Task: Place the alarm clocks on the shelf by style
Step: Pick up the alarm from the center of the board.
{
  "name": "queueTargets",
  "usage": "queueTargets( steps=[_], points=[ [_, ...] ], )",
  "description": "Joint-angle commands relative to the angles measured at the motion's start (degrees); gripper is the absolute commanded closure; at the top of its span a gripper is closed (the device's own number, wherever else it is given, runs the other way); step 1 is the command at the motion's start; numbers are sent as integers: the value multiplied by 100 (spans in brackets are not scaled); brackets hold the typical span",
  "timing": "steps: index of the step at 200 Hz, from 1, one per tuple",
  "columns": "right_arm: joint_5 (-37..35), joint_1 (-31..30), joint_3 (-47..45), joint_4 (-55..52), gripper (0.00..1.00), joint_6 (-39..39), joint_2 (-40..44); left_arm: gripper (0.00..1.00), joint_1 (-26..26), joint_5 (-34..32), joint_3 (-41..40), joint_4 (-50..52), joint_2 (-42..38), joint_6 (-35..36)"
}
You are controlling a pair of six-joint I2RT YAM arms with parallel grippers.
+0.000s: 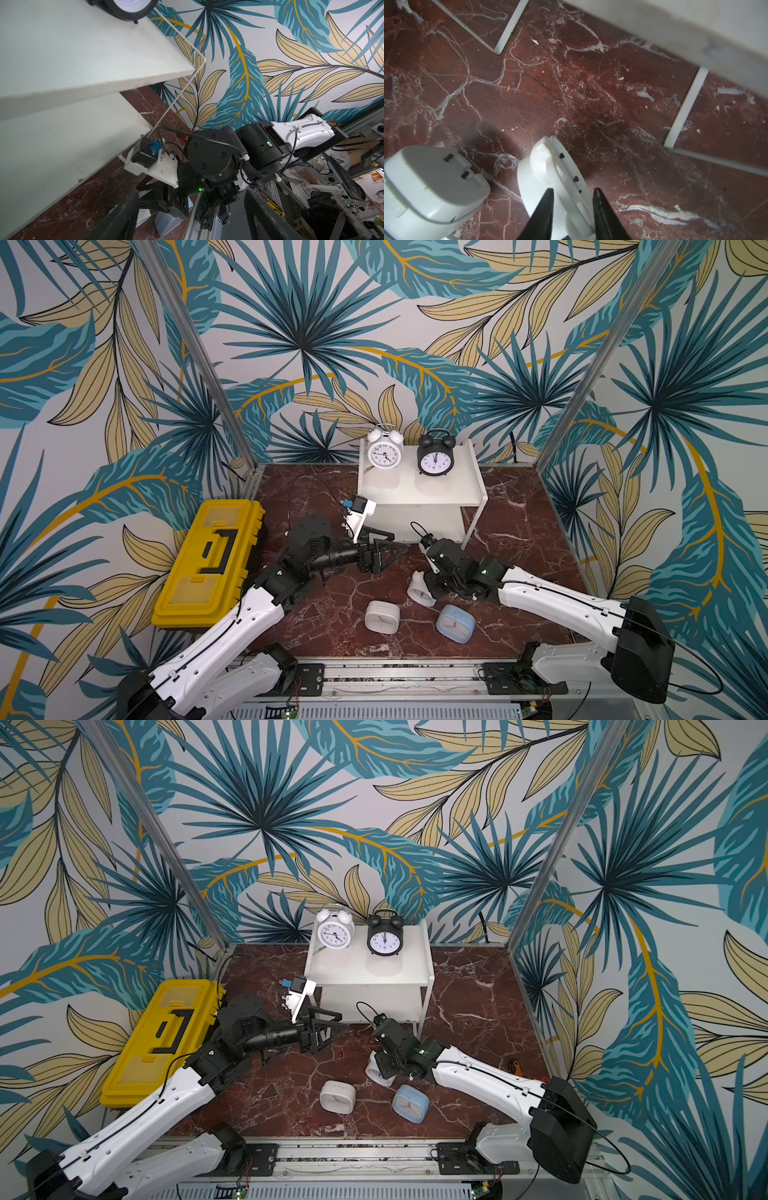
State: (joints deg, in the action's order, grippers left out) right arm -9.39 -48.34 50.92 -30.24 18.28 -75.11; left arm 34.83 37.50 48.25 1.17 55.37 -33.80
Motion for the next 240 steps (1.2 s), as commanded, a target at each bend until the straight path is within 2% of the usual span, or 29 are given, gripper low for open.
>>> queueTargets(
  steps=[1,71,102,135,156,190,230,240],
  points=[
    [1,-25,76,23,75,-28,-50,18,8,50,-167,15,-118,135],
    [138,-44,41,-109,100,34,150,18,10,65,-118,-36,-45,146],
    [266,-98,37,-153,100,26,428,19,12,55,-71,-30,-13,155],
    [522,-119,161,-377,100,-24,1148,19,5,35,-52,70,-9,240],
    [934,-115,246,-545,100,-162,1720,19,-50,53,-69,59,-56,232],
    [1714,-85,563,-878,100,-374,2486,16,-205,521,30,-80,-51,112],
    [3054,188,1214,-985,100,-481,2686,8,-219,1439,281,-312,62,-17],
    [3429,484,1331,-936,100,-490,2671,7,-212,1619,268,-439,55,-68]
  ],
)
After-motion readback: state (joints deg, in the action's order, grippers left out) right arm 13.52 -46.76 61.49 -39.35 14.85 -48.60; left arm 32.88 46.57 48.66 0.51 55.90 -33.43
